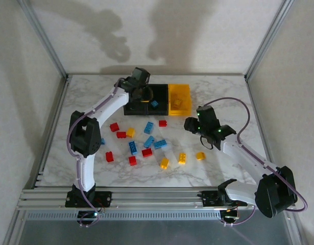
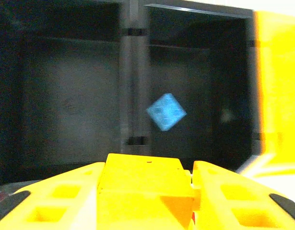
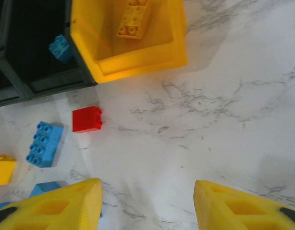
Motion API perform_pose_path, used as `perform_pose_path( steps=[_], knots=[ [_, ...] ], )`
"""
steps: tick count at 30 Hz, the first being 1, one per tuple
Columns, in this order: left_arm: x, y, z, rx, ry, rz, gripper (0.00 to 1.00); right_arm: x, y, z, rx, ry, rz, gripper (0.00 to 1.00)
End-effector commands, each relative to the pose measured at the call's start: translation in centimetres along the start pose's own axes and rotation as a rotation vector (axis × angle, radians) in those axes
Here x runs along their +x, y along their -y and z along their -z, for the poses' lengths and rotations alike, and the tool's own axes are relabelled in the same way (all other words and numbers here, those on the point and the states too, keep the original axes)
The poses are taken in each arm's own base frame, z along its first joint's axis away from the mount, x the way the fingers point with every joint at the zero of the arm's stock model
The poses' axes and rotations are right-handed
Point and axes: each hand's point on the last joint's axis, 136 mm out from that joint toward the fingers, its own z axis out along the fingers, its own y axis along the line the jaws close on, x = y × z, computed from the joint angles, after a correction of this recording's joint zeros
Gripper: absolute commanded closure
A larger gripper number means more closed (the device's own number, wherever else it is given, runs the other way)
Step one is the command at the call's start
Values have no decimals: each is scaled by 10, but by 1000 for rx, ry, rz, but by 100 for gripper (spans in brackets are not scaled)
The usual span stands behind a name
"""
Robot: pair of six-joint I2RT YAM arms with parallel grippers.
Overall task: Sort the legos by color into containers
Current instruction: Place the lego in the container.
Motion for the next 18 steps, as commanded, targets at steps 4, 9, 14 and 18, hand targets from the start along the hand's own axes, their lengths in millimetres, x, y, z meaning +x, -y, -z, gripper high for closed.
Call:
perform_pose_path(
  steps=[4, 9, 14, 18],
  knots=[
    [-12, 84, 5, 187, 74, 25, 62, 3, 9, 6, -36, 12, -85, 45],
    [-13, 136, -6, 277, 118, 14, 62, 14, 16, 9, -44, 11, -100, 45],
    [-1, 178, -32, 307, 114, -17, 61, 23, 20, 15, -69, 25, -111, 44],
    [6, 196, -51, 321, 128, -6, 61, 27, 23, 23, -85, 39, -113, 45]
  ],
)
